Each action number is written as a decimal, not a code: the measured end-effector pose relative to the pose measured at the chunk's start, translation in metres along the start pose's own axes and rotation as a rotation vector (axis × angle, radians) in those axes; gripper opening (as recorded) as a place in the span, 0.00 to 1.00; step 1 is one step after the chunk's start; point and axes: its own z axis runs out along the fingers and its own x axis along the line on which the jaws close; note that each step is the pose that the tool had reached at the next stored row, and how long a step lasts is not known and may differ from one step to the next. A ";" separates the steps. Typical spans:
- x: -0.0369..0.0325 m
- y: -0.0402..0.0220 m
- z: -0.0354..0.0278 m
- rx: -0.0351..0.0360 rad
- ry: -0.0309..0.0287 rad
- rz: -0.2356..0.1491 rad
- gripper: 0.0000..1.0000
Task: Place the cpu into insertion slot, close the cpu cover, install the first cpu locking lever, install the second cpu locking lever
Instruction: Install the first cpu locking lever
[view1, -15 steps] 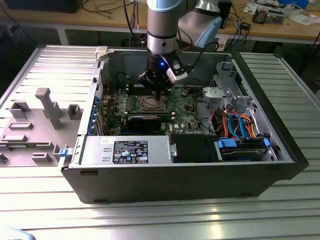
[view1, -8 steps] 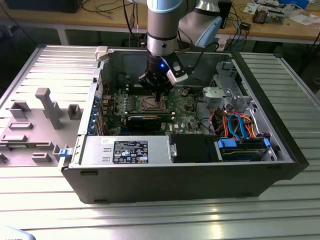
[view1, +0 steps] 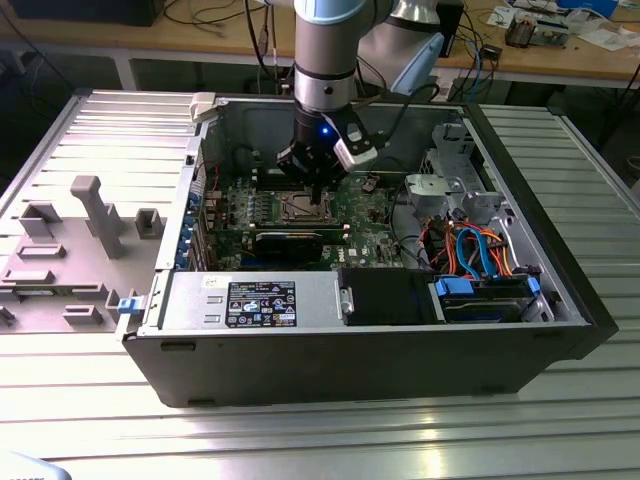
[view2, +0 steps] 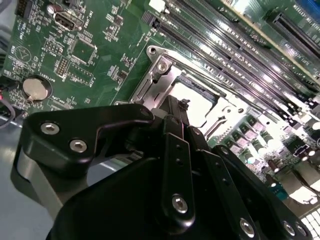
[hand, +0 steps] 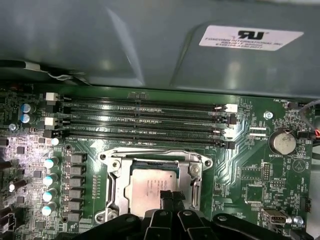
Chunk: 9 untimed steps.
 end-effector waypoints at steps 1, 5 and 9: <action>0.0000 -0.0002 -0.0014 0.0004 0.0000 0.000 0.11; -0.0001 -0.0005 -0.0094 0.0015 0.0001 0.000 0.11; -0.0002 -0.0008 -0.0153 0.0041 0.0003 0.000 0.11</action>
